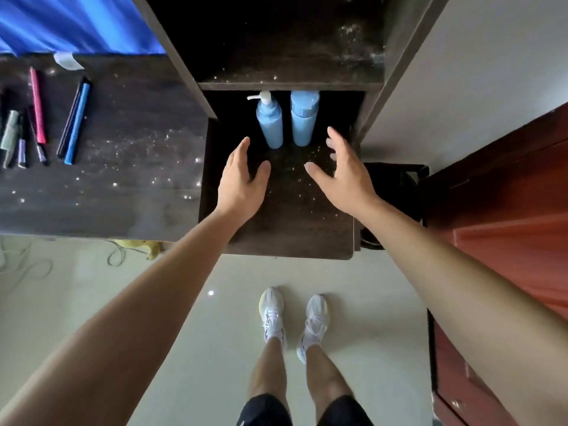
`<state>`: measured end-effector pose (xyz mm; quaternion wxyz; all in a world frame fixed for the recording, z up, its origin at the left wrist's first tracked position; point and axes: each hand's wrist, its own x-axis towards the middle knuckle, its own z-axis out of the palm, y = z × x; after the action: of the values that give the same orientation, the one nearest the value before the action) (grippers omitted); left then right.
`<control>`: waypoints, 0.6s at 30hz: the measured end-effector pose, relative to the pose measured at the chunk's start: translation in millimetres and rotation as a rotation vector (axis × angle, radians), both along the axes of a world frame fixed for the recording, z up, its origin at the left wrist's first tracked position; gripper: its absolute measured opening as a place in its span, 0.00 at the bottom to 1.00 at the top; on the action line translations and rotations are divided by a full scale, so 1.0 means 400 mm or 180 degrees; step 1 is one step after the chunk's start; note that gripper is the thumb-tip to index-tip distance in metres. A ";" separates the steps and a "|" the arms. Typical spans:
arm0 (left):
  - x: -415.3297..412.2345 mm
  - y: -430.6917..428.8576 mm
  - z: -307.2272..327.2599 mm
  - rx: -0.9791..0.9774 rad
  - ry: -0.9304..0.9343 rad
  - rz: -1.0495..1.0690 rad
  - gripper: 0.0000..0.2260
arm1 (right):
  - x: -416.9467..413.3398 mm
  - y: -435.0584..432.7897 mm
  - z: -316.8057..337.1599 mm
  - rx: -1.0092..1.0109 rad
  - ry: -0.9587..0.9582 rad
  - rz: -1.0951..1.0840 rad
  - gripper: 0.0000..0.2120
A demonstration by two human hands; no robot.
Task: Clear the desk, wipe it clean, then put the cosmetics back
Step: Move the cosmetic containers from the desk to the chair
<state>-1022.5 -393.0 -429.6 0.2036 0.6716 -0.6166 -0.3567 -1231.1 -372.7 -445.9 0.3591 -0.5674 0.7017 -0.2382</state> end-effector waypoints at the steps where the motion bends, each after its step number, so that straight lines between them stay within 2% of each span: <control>1: 0.005 -0.032 -0.024 -0.0009 -0.0002 0.0005 0.30 | 0.005 -0.032 -0.013 0.0020 -0.0094 -0.0072 0.41; 7: -0.001 -0.190 -0.105 0.0107 0.0257 0.0092 0.39 | 0.018 -0.191 -0.047 -0.0025 0.0068 -0.0208 0.46; 10: -0.013 -0.242 -0.118 0.0089 0.0384 0.0067 0.40 | 0.018 -0.232 -0.055 -0.0030 0.0022 -0.0143 0.43; 14: -0.031 -0.258 -0.123 0.0075 0.0498 -0.0106 0.33 | 0.021 -0.240 -0.060 -0.0134 -0.0081 -0.0125 0.32; 18: -0.030 -0.164 -0.098 -0.0156 0.0605 -0.0095 0.26 | 0.031 -0.147 -0.063 -0.0291 -0.0192 -0.0391 0.32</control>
<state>-1034.5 -458.7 -468.6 0.2722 0.6203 -0.6131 -0.4066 -1218.6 -431.4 -471.2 0.3386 -0.5316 0.7125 -0.3086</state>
